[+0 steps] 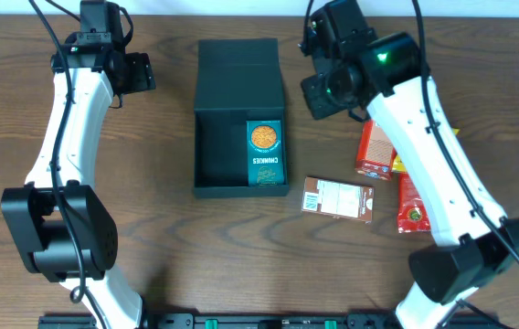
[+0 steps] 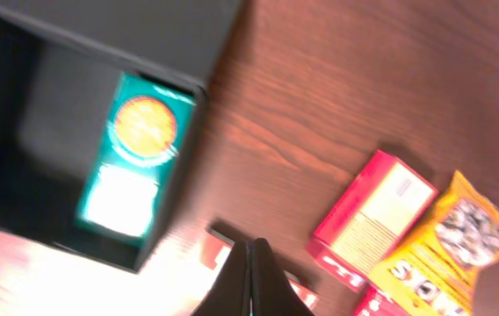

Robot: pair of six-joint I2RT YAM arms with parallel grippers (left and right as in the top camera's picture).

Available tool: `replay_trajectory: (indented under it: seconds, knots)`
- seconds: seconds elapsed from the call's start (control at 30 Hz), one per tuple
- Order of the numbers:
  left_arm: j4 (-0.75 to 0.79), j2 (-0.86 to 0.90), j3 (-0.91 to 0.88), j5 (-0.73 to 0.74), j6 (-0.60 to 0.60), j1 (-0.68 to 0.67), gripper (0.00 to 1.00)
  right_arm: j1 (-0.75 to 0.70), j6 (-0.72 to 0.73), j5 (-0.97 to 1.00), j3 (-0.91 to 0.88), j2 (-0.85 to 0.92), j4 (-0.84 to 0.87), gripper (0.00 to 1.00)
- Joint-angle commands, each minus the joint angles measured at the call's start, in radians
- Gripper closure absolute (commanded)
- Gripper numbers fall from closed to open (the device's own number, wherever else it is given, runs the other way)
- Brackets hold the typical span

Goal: Pack container
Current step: 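Open the right gripper and withdraw it from the box, then reach the right gripper down to the brown-and-white box and grasp it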

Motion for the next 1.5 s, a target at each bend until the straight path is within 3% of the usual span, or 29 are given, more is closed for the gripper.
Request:
replay_trajectory:
  seconds: [0.0, 0.27, 0.57, 0.87, 0.97, 1.03, 1.07, 1.1, 1.2, 1.3, 1.47]
  knots:
    - [0.004, -0.006, 0.013, 0.000, 0.013, 0.006, 0.18, -0.044, -0.106, 0.015, -0.006, 0.027, -0.019, 0.98]
    - [0.029, -0.006, 0.013, 0.001, -0.022, 0.006, 0.18, -0.129, -0.151, -0.146, -0.068, -0.014, -0.032, 0.98]
    - [0.029, -0.006, 0.013, 0.001, -0.062, 0.005, 0.18, -0.145, -0.170, -0.132, -0.569, -0.223, 0.200, 0.98]
    - [0.029, -0.006, 0.013, 0.001, -0.062, 0.004, 0.18, -0.133, -0.225, -0.161, -0.847, -0.227, 0.290, 0.98]
    - [0.029, -0.006, 0.013, 0.001, -0.062, 0.004, 0.18, -0.133, -0.228, -0.163, -0.850, -0.227, 0.285, 0.92]
    - [0.029, -0.006, 0.013, 0.001, -0.062, 0.004, 0.18, -0.133, -0.227, -0.172, -0.850, -0.227, 0.282, 0.81]
    - [0.029, -0.006, 0.013, 0.001, -0.062, 0.004, 0.18, -0.133, -0.228, -0.178, -0.850, -0.227, 0.275, 0.59]
    - [0.029, -0.006, 0.013, 0.001, -0.062, 0.004, 0.18, -0.133, -0.231, -0.187, -0.850, -0.227, 0.274, 0.48]
    - [0.029, -0.006, 0.013, 0.001, -0.062, 0.004, 0.18, -0.131, -0.388, -0.265, -0.850, -0.227, 0.270, 0.50]
    - [0.029, -0.006, 0.013, 0.001, -0.061, 0.004, 0.18, -0.127, -0.644, -0.350, -0.851, -0.226, 0.228, 0.38]
    - [0.030, -0.006, 0.013, 0.001, -0.058, 0.004, 0.18, -0.120, -0.773, -0.348, -0.854, -0.208, 0.193, 0.35]
